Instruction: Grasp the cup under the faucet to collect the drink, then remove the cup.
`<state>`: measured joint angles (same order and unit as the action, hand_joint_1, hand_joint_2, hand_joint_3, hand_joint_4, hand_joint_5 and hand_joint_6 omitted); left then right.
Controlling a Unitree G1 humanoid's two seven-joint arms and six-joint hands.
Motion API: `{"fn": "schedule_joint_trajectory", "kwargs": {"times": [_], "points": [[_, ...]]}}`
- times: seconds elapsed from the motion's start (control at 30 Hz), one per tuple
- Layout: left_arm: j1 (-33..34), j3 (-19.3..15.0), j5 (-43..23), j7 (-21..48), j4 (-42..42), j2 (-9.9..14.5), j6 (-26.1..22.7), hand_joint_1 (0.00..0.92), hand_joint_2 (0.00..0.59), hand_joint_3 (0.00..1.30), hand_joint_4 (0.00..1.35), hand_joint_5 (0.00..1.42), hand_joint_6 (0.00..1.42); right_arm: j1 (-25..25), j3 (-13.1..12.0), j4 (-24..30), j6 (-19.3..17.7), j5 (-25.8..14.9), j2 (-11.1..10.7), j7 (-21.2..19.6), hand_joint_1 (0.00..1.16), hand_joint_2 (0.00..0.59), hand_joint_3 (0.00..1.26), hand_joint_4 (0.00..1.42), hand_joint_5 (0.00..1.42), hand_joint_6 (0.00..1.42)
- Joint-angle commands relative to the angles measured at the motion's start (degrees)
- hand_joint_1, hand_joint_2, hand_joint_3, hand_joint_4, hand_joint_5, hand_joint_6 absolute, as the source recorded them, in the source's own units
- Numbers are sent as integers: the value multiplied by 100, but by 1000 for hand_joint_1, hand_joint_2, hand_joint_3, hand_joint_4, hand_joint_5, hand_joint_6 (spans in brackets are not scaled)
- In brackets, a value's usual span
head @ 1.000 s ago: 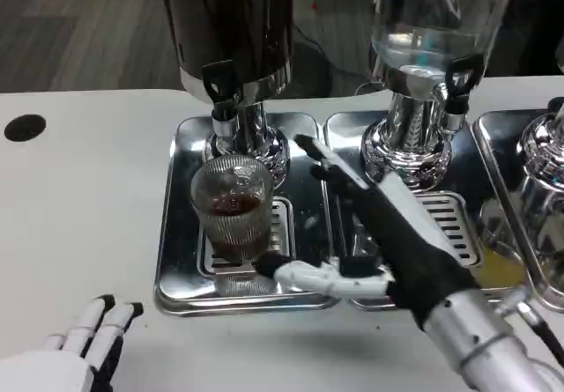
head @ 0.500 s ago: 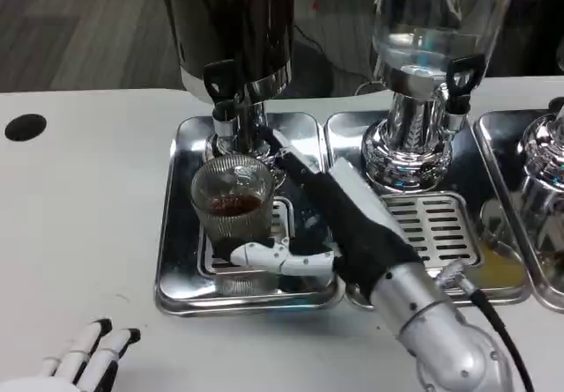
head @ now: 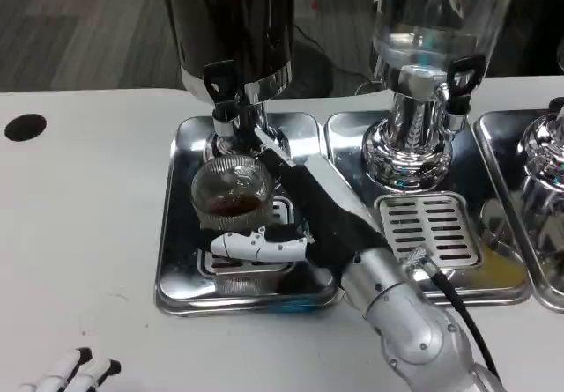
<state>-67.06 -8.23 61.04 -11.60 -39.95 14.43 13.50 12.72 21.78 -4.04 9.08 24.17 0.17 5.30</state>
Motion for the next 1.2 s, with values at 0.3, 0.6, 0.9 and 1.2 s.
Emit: {"fn": "schedule_joint_trajectory", "kwargs": {"times": [0.3,0.6,0.9,1.2], "points": [[-207,-329,-255,-1,39,-24,222,0,97,272,151,221,458,349,-18,-538,-264,-150,89,-165,731,81,26,34,58,46],[-205,-357,-295,123,9,-17,250,0,101,282,167,236,467,476,-52,-854,-397,-224,116,-251,736,78,35,43,60,59],[-226,-464,-354,253,-82,-42,307,0,98,282,180,249,469,506,-86,-1049,-456,-243,124,-318,736,77,33,44,67,63],[-231,-459,-337,344,-106,-81,346,0,98,290,181,256,470,482,-101,-1145,-540,-255,108,-337,742,75,36,44,71,64]]}}
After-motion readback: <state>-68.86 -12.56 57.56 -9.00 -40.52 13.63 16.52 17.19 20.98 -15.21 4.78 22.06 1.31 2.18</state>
